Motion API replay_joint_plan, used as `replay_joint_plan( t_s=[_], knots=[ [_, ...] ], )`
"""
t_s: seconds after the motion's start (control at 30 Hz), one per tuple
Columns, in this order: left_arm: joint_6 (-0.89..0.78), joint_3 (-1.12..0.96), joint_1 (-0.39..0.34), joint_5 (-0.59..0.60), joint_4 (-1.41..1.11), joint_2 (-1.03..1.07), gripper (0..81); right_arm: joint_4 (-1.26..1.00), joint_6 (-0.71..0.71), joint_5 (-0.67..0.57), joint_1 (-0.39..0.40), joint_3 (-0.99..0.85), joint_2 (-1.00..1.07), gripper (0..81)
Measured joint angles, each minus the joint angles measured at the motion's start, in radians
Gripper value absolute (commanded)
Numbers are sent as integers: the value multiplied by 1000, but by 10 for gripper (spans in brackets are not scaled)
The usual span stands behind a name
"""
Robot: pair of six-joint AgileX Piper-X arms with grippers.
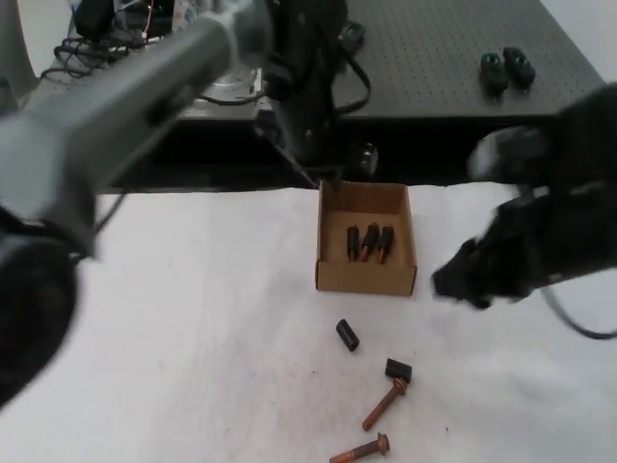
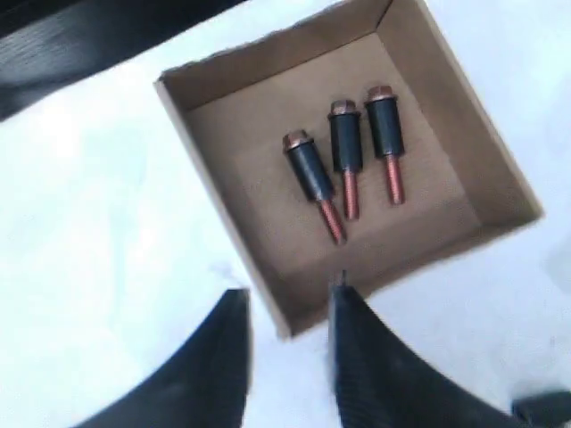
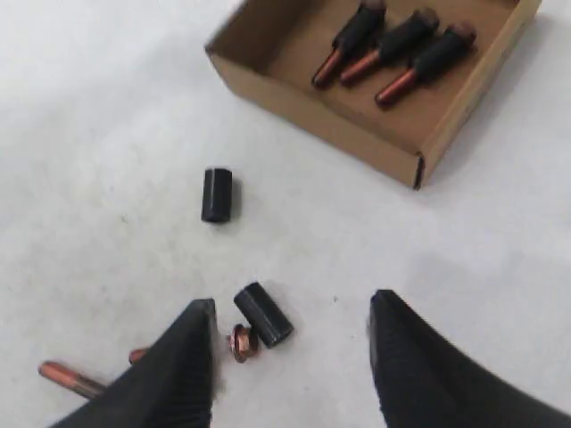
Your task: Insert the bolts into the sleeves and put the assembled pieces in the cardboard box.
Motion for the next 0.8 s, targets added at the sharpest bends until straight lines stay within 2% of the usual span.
replay_joint_plan(
  t_s=[0.1, 0.23, 0.3, 0.5, 0.63, 0.8],
  knots=[
    [-7, 158, 0, -2, -58, -112, 223, 73, -44, 47, 106, -81, 204, 340],
    [-7, 471, 0, -2, -147, -277, 223, 144, -112, 159, 159, -178, 290, 340],
    [-7, 537, 0, -2, -152, -318, 223, 159, -136, 187, 188, -203, 333, 340],
    [-7, 639, 0, 11, -155, -377, 223, 169, -167, 260, 246, -221, 413, 340],
    [-7, 656, 0, 41, -153, -389, 223, 174, -178, 318, 256, -221, 440, 336],
    [-2, 668, 0, 93, -153, -389, 223, 174, -178, 393, 256, -221, 444, 225]
  ],
)
